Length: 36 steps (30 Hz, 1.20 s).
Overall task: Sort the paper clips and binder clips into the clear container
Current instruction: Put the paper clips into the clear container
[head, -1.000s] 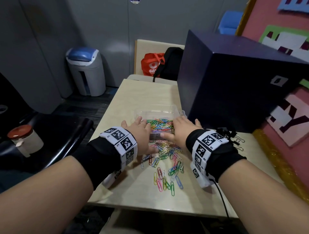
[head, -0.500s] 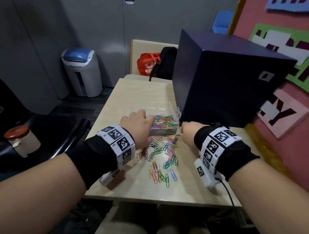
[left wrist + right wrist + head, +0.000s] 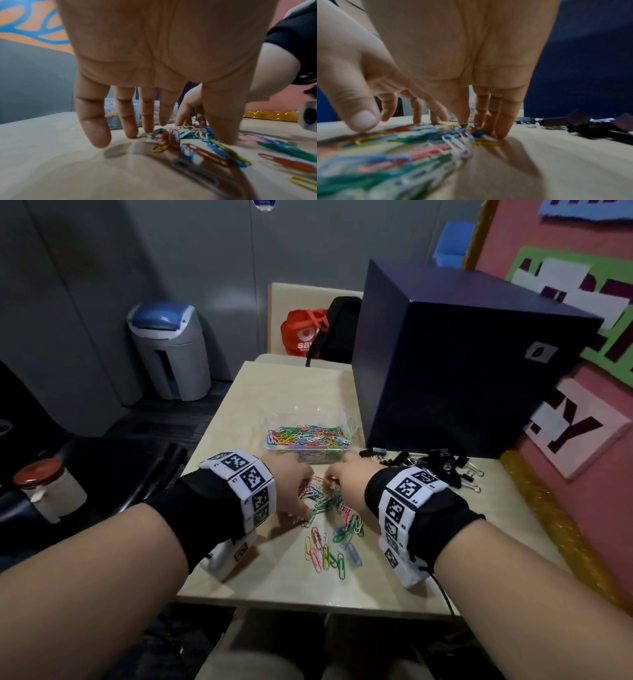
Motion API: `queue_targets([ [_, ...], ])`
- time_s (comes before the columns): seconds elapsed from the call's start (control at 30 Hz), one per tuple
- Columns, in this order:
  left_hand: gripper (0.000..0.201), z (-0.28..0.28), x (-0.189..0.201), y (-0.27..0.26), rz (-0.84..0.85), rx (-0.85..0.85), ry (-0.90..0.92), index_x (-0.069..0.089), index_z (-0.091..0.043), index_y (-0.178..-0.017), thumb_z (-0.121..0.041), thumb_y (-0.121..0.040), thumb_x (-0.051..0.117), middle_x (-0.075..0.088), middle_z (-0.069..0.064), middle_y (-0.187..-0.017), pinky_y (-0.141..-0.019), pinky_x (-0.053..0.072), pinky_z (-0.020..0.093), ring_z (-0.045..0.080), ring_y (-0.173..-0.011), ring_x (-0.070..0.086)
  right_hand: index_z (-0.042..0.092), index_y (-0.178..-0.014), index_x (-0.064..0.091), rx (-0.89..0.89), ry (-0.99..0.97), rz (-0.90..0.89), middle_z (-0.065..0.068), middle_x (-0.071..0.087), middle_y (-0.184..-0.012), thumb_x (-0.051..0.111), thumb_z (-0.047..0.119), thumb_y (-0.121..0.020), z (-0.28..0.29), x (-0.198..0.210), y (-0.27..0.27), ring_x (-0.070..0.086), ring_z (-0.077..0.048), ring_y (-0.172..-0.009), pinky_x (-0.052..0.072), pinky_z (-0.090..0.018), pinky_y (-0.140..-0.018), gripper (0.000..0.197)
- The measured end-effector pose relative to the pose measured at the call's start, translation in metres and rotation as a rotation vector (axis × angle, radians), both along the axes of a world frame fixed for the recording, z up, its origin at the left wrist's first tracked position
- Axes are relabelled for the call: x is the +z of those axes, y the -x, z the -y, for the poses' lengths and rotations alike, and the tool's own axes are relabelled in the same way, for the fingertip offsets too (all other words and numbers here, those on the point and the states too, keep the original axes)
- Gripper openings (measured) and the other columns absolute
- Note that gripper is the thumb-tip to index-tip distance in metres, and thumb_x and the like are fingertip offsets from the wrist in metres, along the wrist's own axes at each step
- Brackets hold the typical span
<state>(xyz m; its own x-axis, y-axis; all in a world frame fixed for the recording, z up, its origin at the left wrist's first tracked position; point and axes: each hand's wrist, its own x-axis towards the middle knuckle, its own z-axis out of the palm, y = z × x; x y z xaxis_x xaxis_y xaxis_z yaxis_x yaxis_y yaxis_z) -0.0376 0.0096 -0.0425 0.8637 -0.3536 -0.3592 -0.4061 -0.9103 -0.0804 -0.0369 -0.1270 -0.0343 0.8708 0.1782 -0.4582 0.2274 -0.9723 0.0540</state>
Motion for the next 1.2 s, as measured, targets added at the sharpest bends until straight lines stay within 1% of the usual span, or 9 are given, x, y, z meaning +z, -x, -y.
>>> queue_targets([
  [0.13,0.083,-0.005,0.004,0.008,-0.08,-0.022,-0.025,0.044,-0.023,-0.136,-0.055,-0.067,0.077,0.046,0.004,-0.129,-0.095,0.049,0.038,0.025,-0.116,0.053,0.017,-0.134,0.052,0.069,0.039,-0.024,-0.009,0.054,-0.131,0.061,0.028,-0.089,0.003,0.016,0.013,0.058,-0.026,-0.114,0.051,-0.033,-0.094,0.047],
  [0.2,0.089,-0.007,0.007,0.009,-0.12,-0.022,-0.075,0.042,-0.024,-0.136,-0.051,-0.062,0.082,0.045,0.004,-0.128,-0.094,0.05,0.039,0.026,-0.114,0.054,0.017,-0.134,0.049,0.029,0.1,-0.093,-0.007,0.058,-0.125,0.076,0.049,-0.072,0.008,0.023,0.022,0.061,-0.023,-0.106,0.052,-0.033,-0.089,0.074],
  [0.3,0.086,-0.005,0.007,0.01,-0.126,-0.018,-0.094,0.042,-0.02,-0.133,-0.042,-0.063,0.085,0.049,0.006,-0.125,-0.091,0.052,0.039,0.027,-0.111,0.056,0.018,-0.139,0.035,0.025,0.219,-0.128,-0.01,0.046,-0.13,0.083,0.058,-0.055,0.009,0.022,0.033,0.054,-0.028,-0.112,0.051,-0.041,-0.09,0.105],
  [0.43,0.07,0.0,0.005,0.008,-0.084,-0.038,-0.052,0.046,-0.014,-0.129,-0.036,-0.072,0.081,0.059,0.007,-0.121,-0.084,0.047,0.033,0.026,-0.11,0.057,0.02,-0.139,0.029,-0.015,0.133,-0.091,-0.011,0.036,-0.128,0.085,0.054,-0.053,0.002,0.007,0.036,0.054,-0.033,-0.109,0.049,-0.043,-0.085,0.108],
  [0.6,0.045,0.005,0.002,0.004,-0.042,-0.035,0.016,0.061,-0.012,-0.115,-0.035,-0.079,0.074,0.067,0.005,-0.111,-0.076,0.045,0.029,0.024,-0.103,0.062,0.023,-0.131,0.042,-0.052,-0.077,-0.022,-0.01,0.046,-0.125,0.082,0.047,-0.063,0.0,-0.002,0.024,0.059,-0.031,-0.104,0.05,-0.039,-0.091,0.083],
  [0.8,0.032,0.008,0.004,0.0,0.016,-0.063,-0.015,0.07,-0.011,-0.106,-0.037,-0.089,0.063,0.065,0.003,-0.092,-0.066,0.039,0.026,0.022,-0.084,0.058,0.018,-0.119,0.059,0.051,-0.134,0.069,-0.006,0.062,-0.119,0.067,0.025,-0.085,0.0,-0.003,0.008,0.062,-0.025,-0.104,0.044,-0.025,-0.074,0.035],
  [0.9,0.029,0.01,0.004,-0.001,0.027,-0.081,-0.055,0.07,-0.01,-0.106,-0.033,-0.092,0.059,0.062,0.003,-0.088,-0.069,0.045,0.029,0.022,-0.082,0.057,0.019,-0.116,0.062,0.058,-0.105,0.09,-0.004,0.063,-0.121,0.062,0.022,-0.088,0.001,-0.002,0.0,0.059,-0.024,-0.108,0.042,-0.024,-0.076,0.028],
  [1.03,0.027,0.01,0.004,-0.005,0.031,-0.09,-0.042,0.07,-0.009,-0.107,-0.028,-0.093,0.057,0.07,0.007,-0.102,-0.078,0.051,0.033,0.025,-0.097,0.064,0.019,-0.121,0.062,0.035,-0.07,0.095,-0.003,0.063,-0.123,0.056,0.018,-0.092,0.003,0.003,-0.009,0.059,-0.024,-0.113,0.046,-0.028,-0.091,0.03],
  [1.2,0.022,0.001,0.014,-0.015,0.075,-0.042,0.066,0.072,-0.012,-0.1,-0.028,-0.092,0.058,0.07,0.003,-0.091,-0.072,0.046,0.028,0.02,-0.081,0.058,0.022,-0.112,0.068,0.017,-0.132,0.186,0.002,0.067,-0.115,0.061,0.026,-0.09,0.009,0.009,-0.014,0.061,-0.019,-0.108,0.046,-0.026,-0.09,0.023],
])
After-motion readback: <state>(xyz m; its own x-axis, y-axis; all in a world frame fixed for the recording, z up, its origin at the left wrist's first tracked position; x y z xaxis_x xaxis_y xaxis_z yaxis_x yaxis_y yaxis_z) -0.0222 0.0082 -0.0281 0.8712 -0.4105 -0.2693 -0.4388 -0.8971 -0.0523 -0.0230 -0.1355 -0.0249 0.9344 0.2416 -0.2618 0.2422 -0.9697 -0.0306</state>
